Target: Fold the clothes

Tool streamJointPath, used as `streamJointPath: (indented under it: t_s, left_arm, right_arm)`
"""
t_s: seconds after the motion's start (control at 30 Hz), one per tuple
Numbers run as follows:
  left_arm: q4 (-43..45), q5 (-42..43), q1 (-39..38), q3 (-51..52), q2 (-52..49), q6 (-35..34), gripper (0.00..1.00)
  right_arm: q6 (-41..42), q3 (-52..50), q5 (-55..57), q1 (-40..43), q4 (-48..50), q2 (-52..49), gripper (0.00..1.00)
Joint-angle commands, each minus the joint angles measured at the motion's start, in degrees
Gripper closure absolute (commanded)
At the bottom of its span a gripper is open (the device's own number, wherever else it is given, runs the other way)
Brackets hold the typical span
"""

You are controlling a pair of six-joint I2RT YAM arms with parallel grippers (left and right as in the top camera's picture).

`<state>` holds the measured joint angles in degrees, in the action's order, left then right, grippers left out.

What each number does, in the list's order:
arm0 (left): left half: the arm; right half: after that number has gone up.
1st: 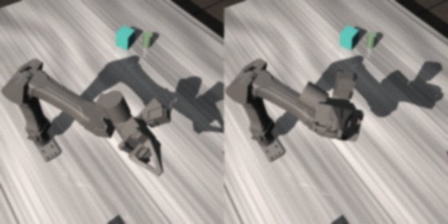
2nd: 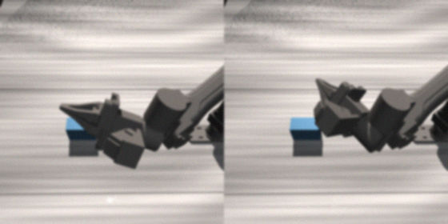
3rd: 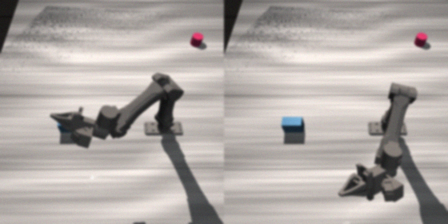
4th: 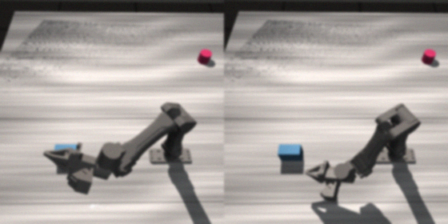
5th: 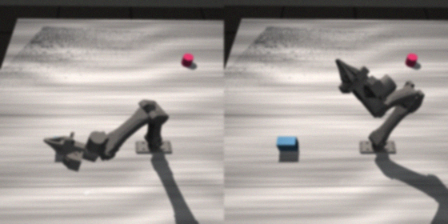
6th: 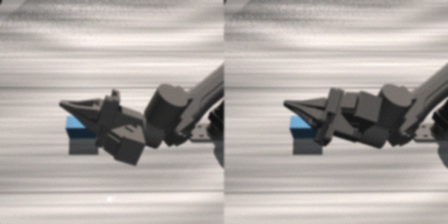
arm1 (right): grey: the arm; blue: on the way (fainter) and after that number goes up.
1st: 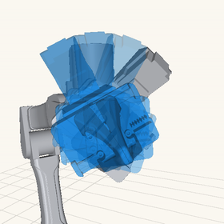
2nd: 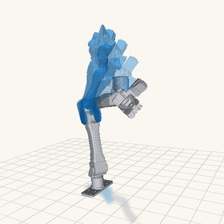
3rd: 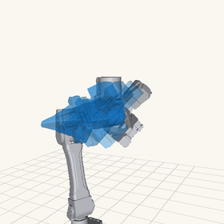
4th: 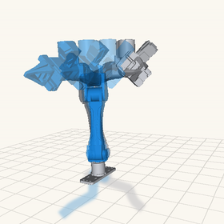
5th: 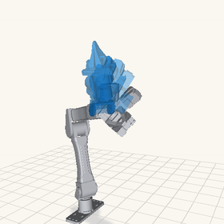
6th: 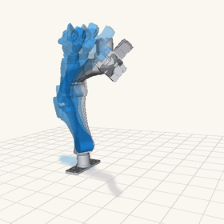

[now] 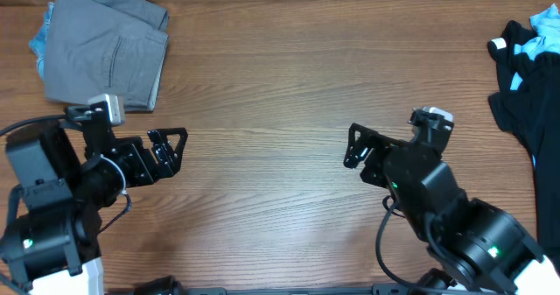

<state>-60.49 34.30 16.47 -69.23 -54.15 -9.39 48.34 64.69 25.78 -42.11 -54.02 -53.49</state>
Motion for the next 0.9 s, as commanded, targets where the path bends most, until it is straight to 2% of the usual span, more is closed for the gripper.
streamJointPath:
  t_s: [0.0,0.3,0.6,0.87]
  left_arm:
    - [0.3,1.1,0.0,2.1,-1.4,-1.4,0.0]
    - [0.3,1.1,0.0,2.5,-8.5,-1.4,0.0]
    - [0.4,1.1,0.0,2.5,-16.6,-1.4,0.0]
    - [0.4,1.1,0.0,2.5,-22.8,-1.4,0.0]
  right_arm:
    - [-0.6,-0.1,1.7,-0.4,0.2,-2.3,0.0]
    - [-0.6,-0.1,1.6,-0.4,0.7,-8.1,0.0]
    - [-0.5,-0.1,1.6,-0.4,2.3,-8.6,0.0]
    - [-0.6,-0.1,1.4,-0.4,-4.5,-8.6,0.0]
